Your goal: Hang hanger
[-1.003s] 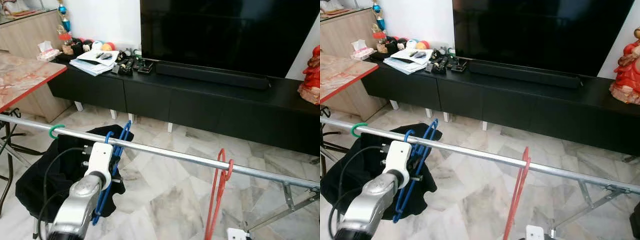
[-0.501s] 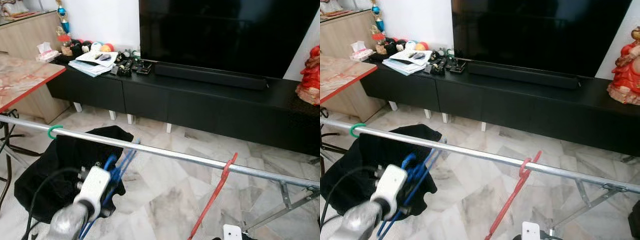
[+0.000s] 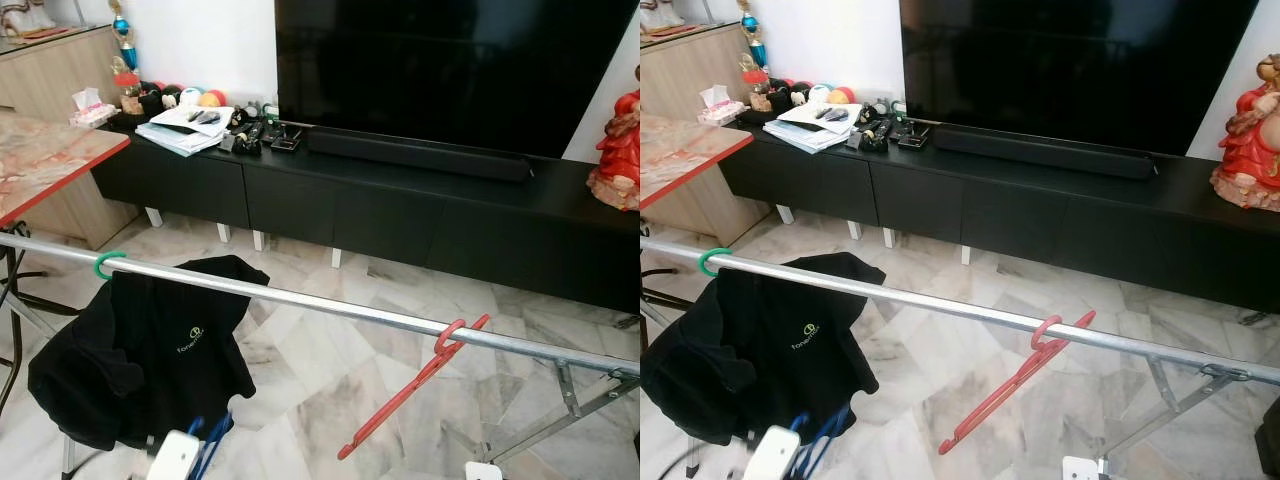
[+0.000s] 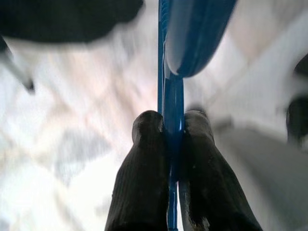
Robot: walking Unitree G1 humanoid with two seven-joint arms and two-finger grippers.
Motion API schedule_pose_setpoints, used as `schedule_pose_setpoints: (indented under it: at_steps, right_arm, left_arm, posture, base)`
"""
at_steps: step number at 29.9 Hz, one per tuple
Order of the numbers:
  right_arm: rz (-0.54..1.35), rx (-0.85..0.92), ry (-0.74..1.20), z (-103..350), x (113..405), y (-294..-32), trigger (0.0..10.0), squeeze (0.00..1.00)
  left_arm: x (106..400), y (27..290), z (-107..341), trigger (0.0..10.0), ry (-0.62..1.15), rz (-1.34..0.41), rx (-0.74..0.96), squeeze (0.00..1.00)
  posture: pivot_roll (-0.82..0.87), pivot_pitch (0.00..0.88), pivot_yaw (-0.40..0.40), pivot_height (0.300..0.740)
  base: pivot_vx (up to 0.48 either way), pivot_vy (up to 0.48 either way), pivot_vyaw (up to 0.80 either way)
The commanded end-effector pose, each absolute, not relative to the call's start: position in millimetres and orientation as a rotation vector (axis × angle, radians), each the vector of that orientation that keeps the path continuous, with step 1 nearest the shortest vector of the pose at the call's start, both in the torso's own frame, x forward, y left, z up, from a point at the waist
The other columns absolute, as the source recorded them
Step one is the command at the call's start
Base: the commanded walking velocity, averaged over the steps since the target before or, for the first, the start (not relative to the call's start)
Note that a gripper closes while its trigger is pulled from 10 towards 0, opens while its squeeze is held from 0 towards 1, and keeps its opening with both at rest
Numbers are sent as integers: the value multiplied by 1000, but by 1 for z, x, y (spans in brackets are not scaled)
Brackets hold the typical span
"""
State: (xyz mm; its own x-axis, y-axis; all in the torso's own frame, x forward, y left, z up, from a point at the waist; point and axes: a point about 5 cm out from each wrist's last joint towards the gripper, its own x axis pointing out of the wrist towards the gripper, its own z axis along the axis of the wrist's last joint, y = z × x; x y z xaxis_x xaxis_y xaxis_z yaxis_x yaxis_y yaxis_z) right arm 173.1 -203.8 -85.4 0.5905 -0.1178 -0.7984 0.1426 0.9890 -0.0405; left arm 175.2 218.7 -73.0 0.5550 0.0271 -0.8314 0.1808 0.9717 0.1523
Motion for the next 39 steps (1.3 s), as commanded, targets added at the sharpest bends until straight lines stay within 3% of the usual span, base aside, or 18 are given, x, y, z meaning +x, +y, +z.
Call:
schedule_pose_setpoints:
  at_steps: [1, 12, 23, 39]
  right_arm:
    - [-161, 39, 926, -87, 170, -203, 10000, 0]
    - [-138, 44, 955, -94, 158, -182, 10000, 0]
    - [-173, 35, 939, -88, 162, -213, 10000, 0]
    - [-176, 43, 937, -87, 164, -215, 10000, 0]
  left_arm:
    - [158, 220, -83, 10000, 1048, -89, 255, 0]
    - [138, 218, -97, 10000, 1119, -40, 231, 0]
    - [147, 195, -99, 10000, 1119, -55, 232, 0]
    - [148, 193, -99, 10000, 1120, -58, 221, 0]
  posture:
    - [83, 0, 8, 740]
    - [99, 0, 4, 740]
    - [100, 0, 2, 740]
    - [101, 0, 2, 740]
  base:
    - [0, 0, 0]
    - [0, 129, 0]
    - [0, 290, 0]
    - [0, 294, 0]
